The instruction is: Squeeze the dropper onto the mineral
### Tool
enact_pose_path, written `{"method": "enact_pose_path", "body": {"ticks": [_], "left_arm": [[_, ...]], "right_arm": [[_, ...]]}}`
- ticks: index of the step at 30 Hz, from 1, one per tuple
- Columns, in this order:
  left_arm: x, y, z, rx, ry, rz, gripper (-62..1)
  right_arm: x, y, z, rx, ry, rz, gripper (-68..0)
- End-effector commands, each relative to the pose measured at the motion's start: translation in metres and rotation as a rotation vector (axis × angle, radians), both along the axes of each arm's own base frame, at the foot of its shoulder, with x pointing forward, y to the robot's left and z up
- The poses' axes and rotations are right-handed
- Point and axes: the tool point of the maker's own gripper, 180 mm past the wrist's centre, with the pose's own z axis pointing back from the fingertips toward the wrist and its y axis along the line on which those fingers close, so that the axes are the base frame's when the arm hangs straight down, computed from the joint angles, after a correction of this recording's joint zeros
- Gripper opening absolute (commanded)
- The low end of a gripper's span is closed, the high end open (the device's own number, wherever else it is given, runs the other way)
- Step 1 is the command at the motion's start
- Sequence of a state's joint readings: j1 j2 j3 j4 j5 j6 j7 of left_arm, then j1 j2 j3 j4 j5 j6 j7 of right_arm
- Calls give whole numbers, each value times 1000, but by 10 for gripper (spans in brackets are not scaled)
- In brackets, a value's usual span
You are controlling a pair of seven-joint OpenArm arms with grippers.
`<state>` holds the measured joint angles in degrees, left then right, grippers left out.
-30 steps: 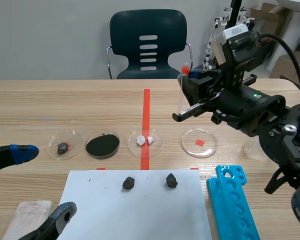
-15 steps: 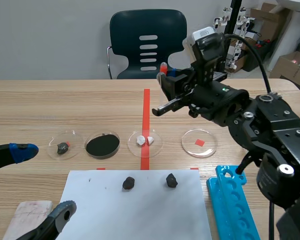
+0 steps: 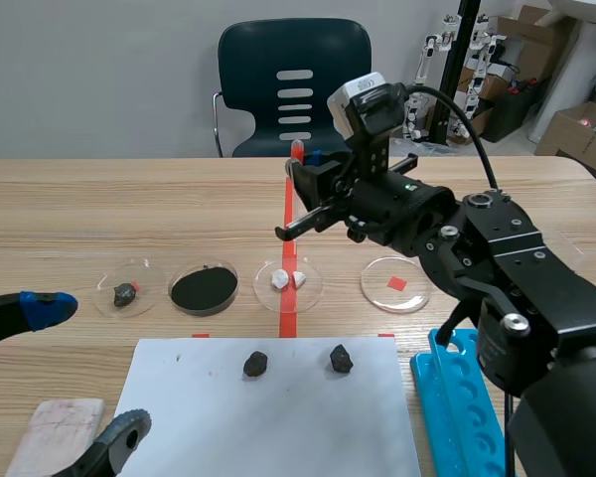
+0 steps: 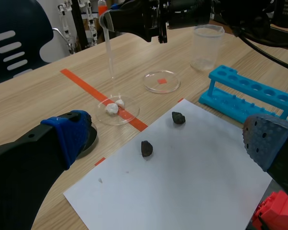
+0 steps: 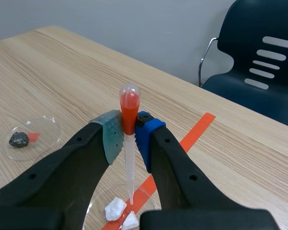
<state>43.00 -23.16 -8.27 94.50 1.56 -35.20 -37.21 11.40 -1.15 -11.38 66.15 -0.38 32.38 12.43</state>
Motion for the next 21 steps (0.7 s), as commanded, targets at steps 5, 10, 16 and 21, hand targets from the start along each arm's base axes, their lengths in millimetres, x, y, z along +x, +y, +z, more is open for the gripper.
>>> {"method": "enact_pose_path", "body": {"ticks": [5, 10, 16, 21], "left_arm": [[-3, 8, 15, -128, -64, 27, 14], [-4, 11, 17, -154, -81, 34, 14], [-4, 11, 18, -153, -81, 34, 14], [-4, 11, 18, -153, -82, 34, 14]], "right_arm": [[4, 5, 15, 22, -47, 9, -596], [3, 5, 13, 8, -46, 11, -596], [3, 5, 8, 10, -33, 11, -596], [2, 5, 3, 16, -22, 11, -596]]}}
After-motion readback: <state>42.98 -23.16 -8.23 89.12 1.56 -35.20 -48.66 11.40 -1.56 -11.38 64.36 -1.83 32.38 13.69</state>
